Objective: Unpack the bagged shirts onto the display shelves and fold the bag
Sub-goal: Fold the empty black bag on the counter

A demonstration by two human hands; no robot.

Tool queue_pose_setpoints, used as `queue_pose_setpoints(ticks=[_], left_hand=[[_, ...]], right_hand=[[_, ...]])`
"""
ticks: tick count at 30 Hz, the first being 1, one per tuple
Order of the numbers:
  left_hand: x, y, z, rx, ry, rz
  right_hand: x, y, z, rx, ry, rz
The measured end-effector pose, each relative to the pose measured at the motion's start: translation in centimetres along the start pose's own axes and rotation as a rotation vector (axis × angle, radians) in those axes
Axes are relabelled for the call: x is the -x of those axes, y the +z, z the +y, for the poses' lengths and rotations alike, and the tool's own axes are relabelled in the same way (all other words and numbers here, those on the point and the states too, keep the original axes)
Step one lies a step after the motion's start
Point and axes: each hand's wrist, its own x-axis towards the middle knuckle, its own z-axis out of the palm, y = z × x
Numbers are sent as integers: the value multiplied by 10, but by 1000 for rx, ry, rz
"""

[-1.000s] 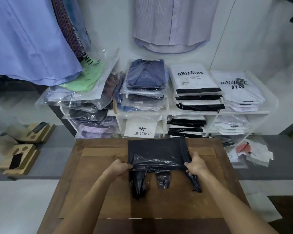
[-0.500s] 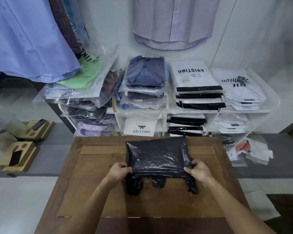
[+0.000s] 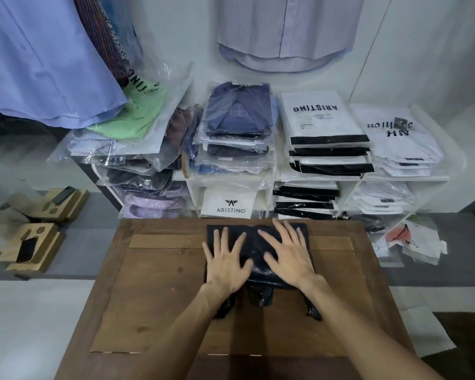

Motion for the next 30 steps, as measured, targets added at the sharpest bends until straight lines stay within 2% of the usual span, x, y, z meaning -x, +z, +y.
queue_pose_setpoints(ticks=[3,6,9,18,25,30], left_hand=[[-15,13,11,-90,45,72],[-26,31,11,-175,89,71],[-31,45,7,-214,94,30],[-39,57,-1,-267,37,-83],[-39,71,-16,-128,-78,5],[-41,81,-18,-104,-82,75]], right_hand=[[-15,10,-5,65,59,1],[-19,27,-7,89,91,-41],[-17,50,-5,85,141,-75],[-18,75,12,93,124,-85],[-16,72,30,78,139,-92],[-16,72,36,26,122,-120]])
